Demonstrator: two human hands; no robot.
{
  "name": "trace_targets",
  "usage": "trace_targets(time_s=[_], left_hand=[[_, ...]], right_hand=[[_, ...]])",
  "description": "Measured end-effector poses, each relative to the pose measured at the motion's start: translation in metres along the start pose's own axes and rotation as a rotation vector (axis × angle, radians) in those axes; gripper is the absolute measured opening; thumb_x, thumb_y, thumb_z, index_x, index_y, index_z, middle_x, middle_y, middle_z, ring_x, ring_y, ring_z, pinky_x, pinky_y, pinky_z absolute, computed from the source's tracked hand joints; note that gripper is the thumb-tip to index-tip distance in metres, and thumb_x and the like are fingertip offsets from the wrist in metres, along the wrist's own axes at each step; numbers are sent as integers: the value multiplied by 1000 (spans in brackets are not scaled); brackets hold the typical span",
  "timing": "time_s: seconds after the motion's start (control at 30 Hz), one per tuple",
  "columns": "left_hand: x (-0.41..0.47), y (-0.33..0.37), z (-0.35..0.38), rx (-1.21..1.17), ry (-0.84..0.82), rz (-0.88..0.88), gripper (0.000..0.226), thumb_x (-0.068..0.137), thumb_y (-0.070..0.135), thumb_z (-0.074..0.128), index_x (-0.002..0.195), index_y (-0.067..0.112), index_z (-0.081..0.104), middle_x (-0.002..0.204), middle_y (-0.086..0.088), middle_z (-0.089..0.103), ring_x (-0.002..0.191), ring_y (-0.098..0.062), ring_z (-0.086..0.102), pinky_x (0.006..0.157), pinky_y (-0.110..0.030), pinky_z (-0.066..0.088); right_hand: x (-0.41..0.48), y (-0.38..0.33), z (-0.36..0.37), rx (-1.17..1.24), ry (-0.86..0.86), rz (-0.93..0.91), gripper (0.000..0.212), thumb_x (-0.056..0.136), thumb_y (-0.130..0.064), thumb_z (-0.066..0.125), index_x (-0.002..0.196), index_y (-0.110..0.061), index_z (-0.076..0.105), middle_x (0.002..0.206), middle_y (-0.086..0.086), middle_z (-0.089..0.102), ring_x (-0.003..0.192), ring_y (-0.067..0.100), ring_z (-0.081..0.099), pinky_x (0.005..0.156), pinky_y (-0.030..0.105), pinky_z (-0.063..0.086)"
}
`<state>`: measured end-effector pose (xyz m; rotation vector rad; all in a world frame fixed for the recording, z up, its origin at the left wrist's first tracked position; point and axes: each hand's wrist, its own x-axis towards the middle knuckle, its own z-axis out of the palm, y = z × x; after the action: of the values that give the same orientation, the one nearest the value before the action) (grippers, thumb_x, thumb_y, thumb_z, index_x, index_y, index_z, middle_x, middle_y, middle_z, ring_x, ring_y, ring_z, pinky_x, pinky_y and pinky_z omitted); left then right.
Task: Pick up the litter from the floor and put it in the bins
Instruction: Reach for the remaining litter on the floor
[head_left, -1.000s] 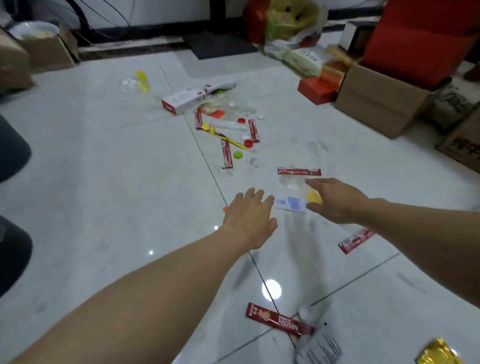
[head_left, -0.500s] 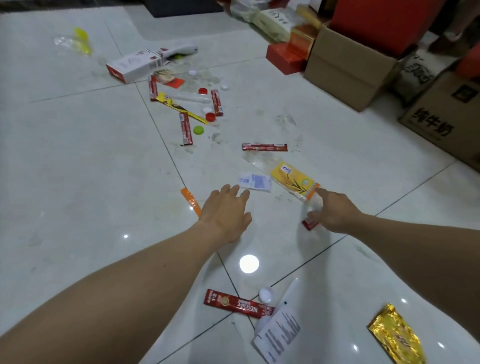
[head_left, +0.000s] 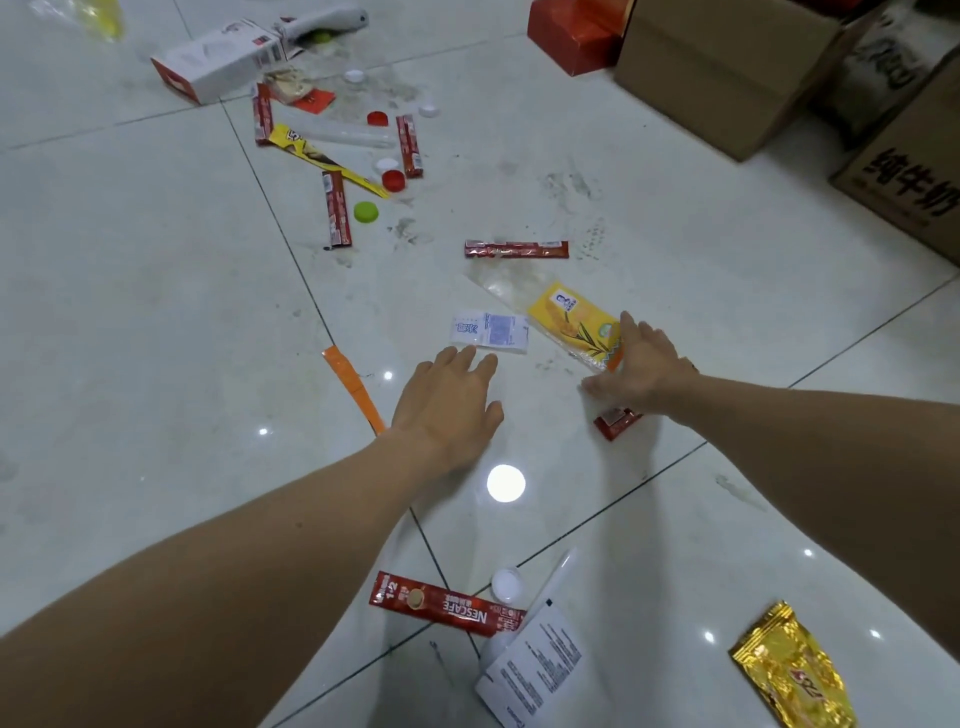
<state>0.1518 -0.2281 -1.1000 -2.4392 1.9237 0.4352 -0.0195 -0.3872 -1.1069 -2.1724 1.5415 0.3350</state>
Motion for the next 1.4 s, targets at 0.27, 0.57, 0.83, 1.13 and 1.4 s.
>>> trace_targets(time_s=[0.27, 0.57, 0.83, 1.13, 1.4], left_hand=[[-2, 1, 9, -3, -17, 11, 57, 97, 39, 40, 148, 16, 27, 151, -8, 33, 134, -26, 31, 105, -36, 30], [0, 16, 3, -19, 20, 60, 56, 97, 39, 42, 147, 17, 29, 151, -8, 33, 137, -25, 30, 106, -37, 30], [6, 40, 6, -25, -17, 118, 58, 98, 39, 42, 149, 17, 25, 152, -7, 31, 137, -25, 29, 106, -36, 30], [25, 86, 25, -269, -78, 176, 41, 95, 27, 53, 134, 15, 46, 119, -10, 53, 115, -28, 43, 93, -33, 39], [37, 113, 40, -524, -96, 119, 46, 89, 8, 61, 133, 18, 51, 115, -9, 50, 113, -24, 53, 90, -26, 41]], right_hand=[[3, -13, 3, -32, 82, 83, 89, 63, -51, 80, 135, -20, 36, 129, 9, 41, 126, 28, 37, 99, 44, 37], [-16, -5, -4, 49, 149, 59, 58, 64, -36, 74, 111, -12, 50, 107, 2, 28, 115, 22, 33, 80, 30, 42], [-32, 22, -25, 288, 281, 14, 85, 63, -26, 84, 134, -5, 41, 132, 6, 30, 119, 20, 45, 96, 28, 45], [-35, 55, -24, 380, 378, 117, 73, 56, -28, 85, 118, -11, 51, 113, 8, 55, 99, 22, 54, 76, 26, 43], [-44, 65, -23, 437, 412, 125, 61, 59, -28, 87, 108, -11, 54, 98, 2, 55, 83, 17, 52, 66, 25, 39]])
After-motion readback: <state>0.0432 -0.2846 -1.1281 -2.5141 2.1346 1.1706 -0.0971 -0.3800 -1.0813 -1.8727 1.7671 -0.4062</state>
